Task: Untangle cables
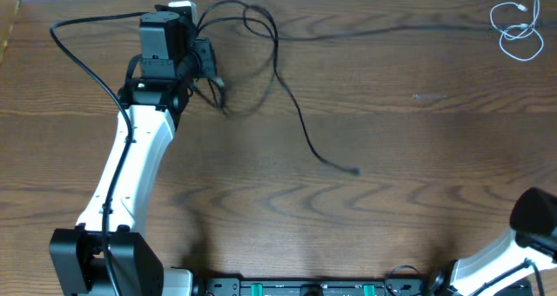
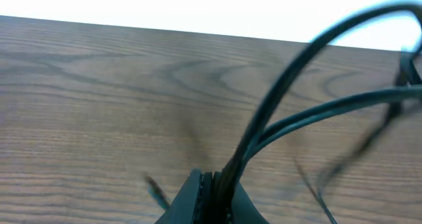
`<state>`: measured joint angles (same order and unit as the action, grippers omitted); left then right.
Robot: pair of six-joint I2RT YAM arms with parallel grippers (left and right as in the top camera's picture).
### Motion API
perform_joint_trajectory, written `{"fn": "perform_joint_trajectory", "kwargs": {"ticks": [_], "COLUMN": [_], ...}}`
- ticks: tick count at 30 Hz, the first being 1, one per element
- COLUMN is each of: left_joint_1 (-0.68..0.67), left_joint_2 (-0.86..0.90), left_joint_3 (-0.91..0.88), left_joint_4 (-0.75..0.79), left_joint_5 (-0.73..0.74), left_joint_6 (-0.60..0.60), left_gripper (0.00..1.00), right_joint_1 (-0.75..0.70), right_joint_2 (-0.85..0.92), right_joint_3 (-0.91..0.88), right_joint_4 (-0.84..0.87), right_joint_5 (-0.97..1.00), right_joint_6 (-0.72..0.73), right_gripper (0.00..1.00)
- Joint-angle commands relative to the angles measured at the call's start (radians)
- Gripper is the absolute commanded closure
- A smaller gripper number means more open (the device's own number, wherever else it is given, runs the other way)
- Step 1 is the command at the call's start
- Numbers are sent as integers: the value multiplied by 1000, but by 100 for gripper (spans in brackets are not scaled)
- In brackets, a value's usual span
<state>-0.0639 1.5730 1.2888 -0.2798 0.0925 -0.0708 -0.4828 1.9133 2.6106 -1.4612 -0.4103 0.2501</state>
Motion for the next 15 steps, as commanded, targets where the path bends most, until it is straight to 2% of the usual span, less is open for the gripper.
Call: {"fn": "perform_joint_trajectory", "kwargs": {"ticks": [1, 5, 8, 12, 15], "left_joint_1": [16, 25, 11, -25, -63], "left_joint_2": [-3, -3, -6, -34, -96], "left_joint_3": [8, 8, 8, 10, 10], "left_joint_4": [5, 6, 4, 4, -4], "left_joint_5": [-106, -113, 48, 158, 188], "left_joint_6": [29, 29, 37, 35, 23], "left_gripper": [93, 93, 93, 93, 93], "right_joint_1": [-42, 4, 111, 246, 337], "right_joint_2": [88, 168, 203, 233, 257], "right_joint_3": [-29, -29, -29, -29, -29], "right_joint_4": [-32, -93, -130, -147, -140], "right_joint_5": [7, -180, -206, -184, -118], "right_joint_6": [-82, -289, -424, -476, -475], "right_gripper": [99, 99, 99, 96, 89]}}
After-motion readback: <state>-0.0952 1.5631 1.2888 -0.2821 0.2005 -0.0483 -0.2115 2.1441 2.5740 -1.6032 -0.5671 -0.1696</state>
